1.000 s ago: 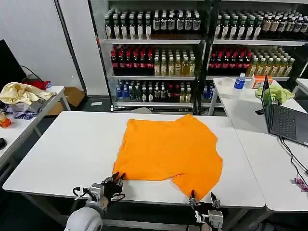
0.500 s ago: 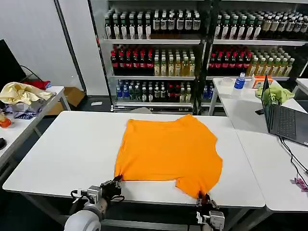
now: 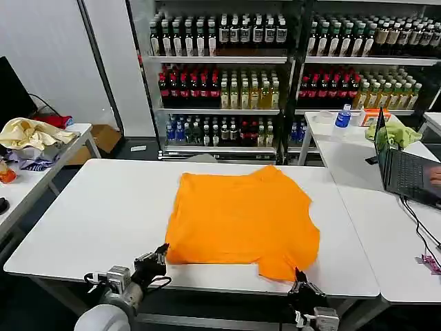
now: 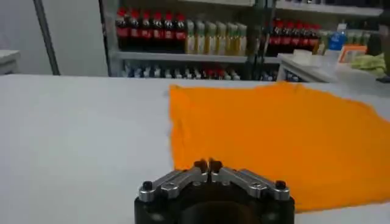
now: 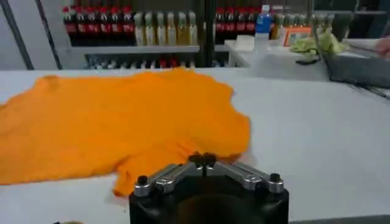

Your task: Fold and organize the clothes.

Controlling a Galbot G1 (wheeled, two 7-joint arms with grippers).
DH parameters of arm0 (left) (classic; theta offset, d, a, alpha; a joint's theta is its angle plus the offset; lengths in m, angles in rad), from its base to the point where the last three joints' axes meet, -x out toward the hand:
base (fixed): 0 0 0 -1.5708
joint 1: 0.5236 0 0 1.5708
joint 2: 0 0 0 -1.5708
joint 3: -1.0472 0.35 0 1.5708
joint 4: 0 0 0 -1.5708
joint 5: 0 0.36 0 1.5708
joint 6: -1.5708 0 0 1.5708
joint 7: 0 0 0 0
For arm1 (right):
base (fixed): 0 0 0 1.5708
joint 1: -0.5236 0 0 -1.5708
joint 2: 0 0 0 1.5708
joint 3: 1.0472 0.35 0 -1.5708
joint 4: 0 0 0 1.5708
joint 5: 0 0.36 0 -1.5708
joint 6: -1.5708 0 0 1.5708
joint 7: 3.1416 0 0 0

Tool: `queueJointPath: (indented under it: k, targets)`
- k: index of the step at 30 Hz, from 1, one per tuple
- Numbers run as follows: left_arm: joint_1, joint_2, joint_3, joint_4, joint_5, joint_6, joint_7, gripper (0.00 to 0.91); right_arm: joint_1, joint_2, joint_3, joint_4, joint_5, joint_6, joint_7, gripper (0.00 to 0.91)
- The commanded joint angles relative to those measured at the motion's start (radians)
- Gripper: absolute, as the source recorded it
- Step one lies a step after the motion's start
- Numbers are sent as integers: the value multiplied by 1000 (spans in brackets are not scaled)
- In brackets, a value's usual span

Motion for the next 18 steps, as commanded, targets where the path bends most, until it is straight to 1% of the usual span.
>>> queueJointPath:
  k: [1,3,7,8,9,10,11,14,18]
  targets:
    - [49,12,-64,-90,-49,-7,1,30,-98,-15,80,167,-4,29,-19,0]
    - [64,21,-77,-104,-53,-12,4,30,-93,-17,88,158,-4,29,-20,0]
    - [89,26,-80,-102,-46,-19,7,30,-69,-16,88,91,-14,17,-16,0]
    - [96,23,-74,-100,-41,-20,7,141,-63,-14,83,74,-25,2,-11,0]
    - [102,21,-67,-97,-30,-20,8,806,-60,-11,82,64,-30,-1,-9,0]
    - [109,16,-54,-87,-3,-20,13,907,-57,-6,72,57,-42,-17,-6,584]
    - [117,9,-40,-77,18,-18,15,907,-56,-5,69,44,-46,-19,-7,907]
    - [117,-8,-15,-45,51,-17,13,907,-59,3,53,19,-92,-19,-4,907]
    - [123,-20,20,-45,73,-15,7,907,-60,5,49,10,-105,-18,-3,907]
